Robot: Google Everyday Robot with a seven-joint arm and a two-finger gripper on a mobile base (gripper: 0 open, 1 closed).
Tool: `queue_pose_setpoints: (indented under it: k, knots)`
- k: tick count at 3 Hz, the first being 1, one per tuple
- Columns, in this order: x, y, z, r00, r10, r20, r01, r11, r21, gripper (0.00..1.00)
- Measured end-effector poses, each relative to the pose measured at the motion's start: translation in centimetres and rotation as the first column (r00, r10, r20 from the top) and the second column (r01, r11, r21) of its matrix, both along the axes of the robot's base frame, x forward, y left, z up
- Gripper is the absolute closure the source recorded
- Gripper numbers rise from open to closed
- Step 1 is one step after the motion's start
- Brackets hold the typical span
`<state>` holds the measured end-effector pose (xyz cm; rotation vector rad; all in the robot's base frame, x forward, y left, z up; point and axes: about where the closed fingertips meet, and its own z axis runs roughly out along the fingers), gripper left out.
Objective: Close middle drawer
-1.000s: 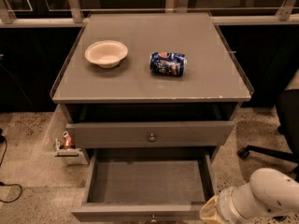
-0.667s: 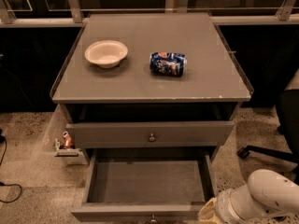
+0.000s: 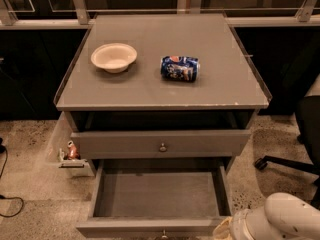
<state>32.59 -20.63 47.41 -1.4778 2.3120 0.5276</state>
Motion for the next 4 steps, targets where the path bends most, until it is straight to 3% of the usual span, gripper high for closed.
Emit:
queue_pose_setpoints:
  k: [2, 4]
  knots:
    - [2.2, 0.9, -3.6, 0.9931, -0.048, 0.107, 0.041, 0.997, 0.065, 1.00]
    - [1.2, 2.2, -7.8, 0.9891, -0.025, 0.145, 0.007, 0.992, 0.129, 1.00]
